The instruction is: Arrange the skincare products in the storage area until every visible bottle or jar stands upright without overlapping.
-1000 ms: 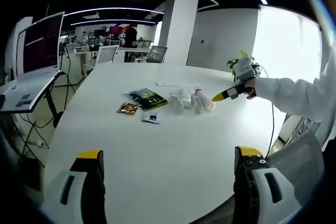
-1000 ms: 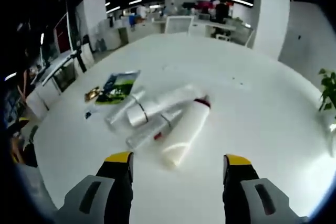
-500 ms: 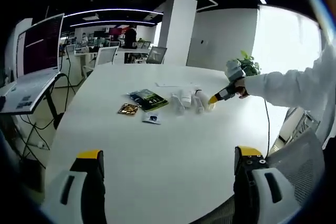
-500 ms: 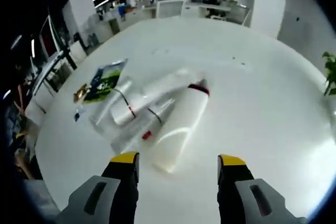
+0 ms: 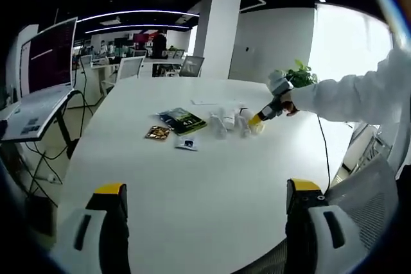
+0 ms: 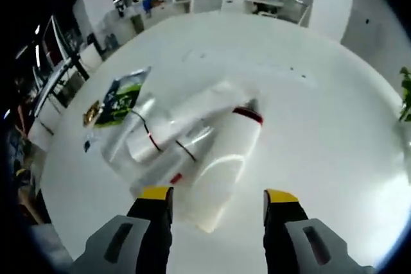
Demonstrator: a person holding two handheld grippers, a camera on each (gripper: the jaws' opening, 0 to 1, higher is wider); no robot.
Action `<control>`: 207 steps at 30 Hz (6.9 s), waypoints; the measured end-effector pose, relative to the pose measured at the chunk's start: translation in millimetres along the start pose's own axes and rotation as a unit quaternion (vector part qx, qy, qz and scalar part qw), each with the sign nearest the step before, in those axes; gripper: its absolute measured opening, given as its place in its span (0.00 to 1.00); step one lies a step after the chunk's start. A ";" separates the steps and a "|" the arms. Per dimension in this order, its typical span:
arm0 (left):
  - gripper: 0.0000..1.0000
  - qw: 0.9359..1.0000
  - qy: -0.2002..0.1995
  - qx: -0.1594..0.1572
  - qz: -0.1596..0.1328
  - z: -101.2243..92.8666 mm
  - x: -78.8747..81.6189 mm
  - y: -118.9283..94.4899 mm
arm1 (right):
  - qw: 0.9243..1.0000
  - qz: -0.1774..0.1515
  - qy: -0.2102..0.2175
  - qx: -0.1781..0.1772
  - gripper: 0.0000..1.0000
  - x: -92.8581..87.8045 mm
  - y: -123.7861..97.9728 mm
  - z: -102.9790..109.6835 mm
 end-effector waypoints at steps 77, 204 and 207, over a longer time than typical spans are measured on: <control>0.95 0.999 0.019 0.003 0.030 2.7 -9.5 4.9 | 0.991 0.115 0.063 -0.021 0.21 -5.6 20.2 -7.3; 0.44 0.833 -0.300 -0.464 0.036 -170.5 151.8 165.3 | 0.758 -0.106 0.189 0.615 0.21 -84.6 -147.0 122.1; 0.35 0.826 -0.304 -0.473 0.039 -171.0 153.6 166.4 | 0.756 -0.103 0.195 0.616 0.21 -85.6 -145.0 121.0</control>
Point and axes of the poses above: the point that each gripper's makers call its tool centre point, and the gripper's own axes: y roughly forward along the fingers, z roughly to its left, x roughly out of its top, the point moved 2 cm from there along -y, roughly backward along the fingers, and after that the axes turned 12 degrees about z, right-handed, at the moved point
